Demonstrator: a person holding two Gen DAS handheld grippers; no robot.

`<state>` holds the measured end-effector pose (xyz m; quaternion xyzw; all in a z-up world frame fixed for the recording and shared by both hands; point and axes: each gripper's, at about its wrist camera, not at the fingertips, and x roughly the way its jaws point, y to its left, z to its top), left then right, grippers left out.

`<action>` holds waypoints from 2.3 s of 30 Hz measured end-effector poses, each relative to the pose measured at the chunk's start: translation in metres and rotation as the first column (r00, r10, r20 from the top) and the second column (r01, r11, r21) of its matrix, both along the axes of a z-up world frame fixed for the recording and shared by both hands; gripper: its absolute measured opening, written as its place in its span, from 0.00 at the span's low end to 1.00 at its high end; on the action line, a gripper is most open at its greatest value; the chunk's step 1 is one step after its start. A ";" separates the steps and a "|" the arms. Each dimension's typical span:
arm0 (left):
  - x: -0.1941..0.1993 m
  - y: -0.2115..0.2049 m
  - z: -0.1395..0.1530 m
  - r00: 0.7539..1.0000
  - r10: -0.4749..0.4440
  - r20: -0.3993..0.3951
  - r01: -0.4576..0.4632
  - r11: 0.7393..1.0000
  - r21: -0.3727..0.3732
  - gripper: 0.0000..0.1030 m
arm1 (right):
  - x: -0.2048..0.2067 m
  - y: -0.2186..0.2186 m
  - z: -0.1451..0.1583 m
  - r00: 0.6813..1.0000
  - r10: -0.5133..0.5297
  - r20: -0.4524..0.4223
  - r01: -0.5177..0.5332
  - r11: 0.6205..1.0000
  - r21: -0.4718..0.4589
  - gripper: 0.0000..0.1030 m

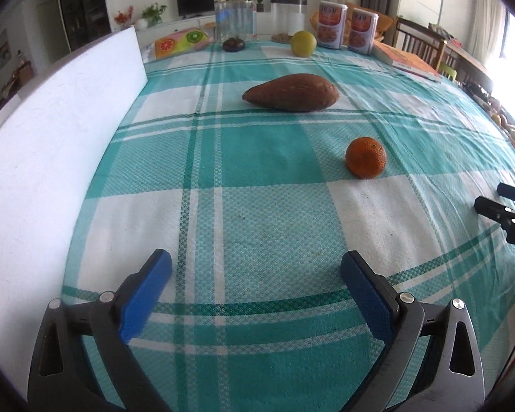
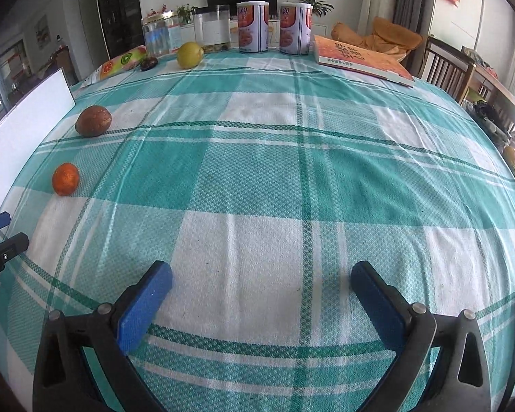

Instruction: Organize fruits

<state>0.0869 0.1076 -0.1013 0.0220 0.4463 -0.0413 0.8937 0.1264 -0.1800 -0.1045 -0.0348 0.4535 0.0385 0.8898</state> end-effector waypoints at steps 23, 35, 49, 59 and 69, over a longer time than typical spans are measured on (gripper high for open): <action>0.002 0.000 -0.001 1.000 0.005 -0.004 -0.005 1.000 -0.002 0.99 | 0.000 0.000 0.000 1.000 -0.001 -0.002 0.001 1.000 0.000 1.00; 0.002 0.000 -0.001 1.000 0.006 -0.004 -0.006 1.000 -0.002 1.00 | 0.000 -0.001 0.000 1.000 -0.001 -0.002 0.001 1.000 0.000 1.00; 0.002 0.001 -0.001 1.000 0.006 -0.004 -0.006 1.000 -0.002 1.00 | -0.005 0.022 0.011 0.997 0.079 0.017 -0.080 0.981 0.176 0.99; 0.002 0.001 -0.001 1.000 0.006 -0.004 -0.006 1.000 -0.002 1.00 | 0.035 0.161 0.018 0.918 0.393 0.043 -0.395 0.909 0.130 0.71; 0.002 0.001 -0.001 1.000 0.006 -0.004 -0.006 1.000 -0.002 1.00 | 0.026 0.153 0.020 0.927 0.371 0.058 -0.375 0.923 0.082 0.30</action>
